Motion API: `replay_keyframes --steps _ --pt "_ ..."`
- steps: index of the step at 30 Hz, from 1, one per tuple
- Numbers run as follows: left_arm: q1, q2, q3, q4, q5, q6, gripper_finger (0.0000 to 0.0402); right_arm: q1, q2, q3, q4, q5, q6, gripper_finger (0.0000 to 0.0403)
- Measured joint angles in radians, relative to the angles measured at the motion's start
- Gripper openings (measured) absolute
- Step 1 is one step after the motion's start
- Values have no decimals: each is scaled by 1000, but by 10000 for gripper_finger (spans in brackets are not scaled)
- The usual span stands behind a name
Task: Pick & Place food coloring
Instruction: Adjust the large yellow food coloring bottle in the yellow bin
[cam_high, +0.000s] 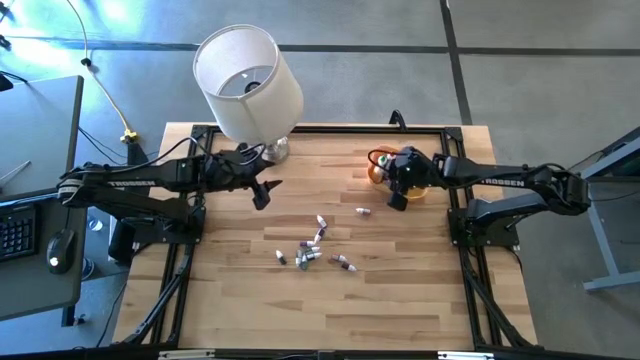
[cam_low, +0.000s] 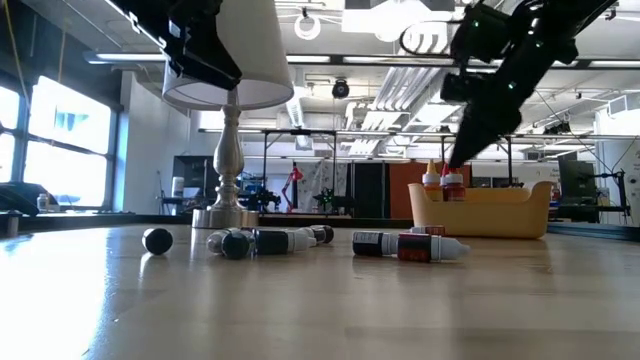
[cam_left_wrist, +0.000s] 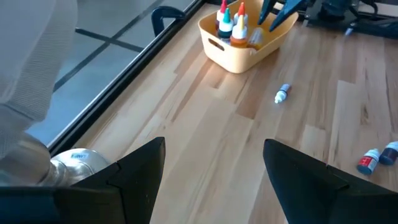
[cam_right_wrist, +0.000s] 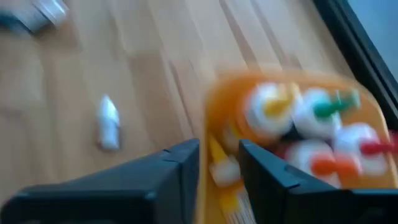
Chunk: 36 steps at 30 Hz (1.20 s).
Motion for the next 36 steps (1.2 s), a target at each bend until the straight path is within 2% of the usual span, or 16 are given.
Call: replay_keyframes --steps 5,9,13,17,23,27,32,36 --pt "0 1 0 21 -1 -1 269 -6 0 0 -160 126 0 155" --pt "0 2 0 71 -1 1 269 -54 19 0 -195 168 9 162" --pt "0 2 0 113 -3 3 269 -113 93 0 -161 128 -45 163" --pt "0 2 0 117 -4 3 269 -163 207 0 -147 16 -115 163" --pt "0 2 0 119 -7 3 269 -181 324 7 -124 15 -263 164" --pt "0 2 0 138 -39 22 269 -204 380 6 -65 -41 -296 164" --pt "0 2 0 139 -46 30 269 -229 410 7 -30 -97 -282 161" --pt "0 3 0 137 -49 30 269 -227 374 0 -34 -98 -258 139"
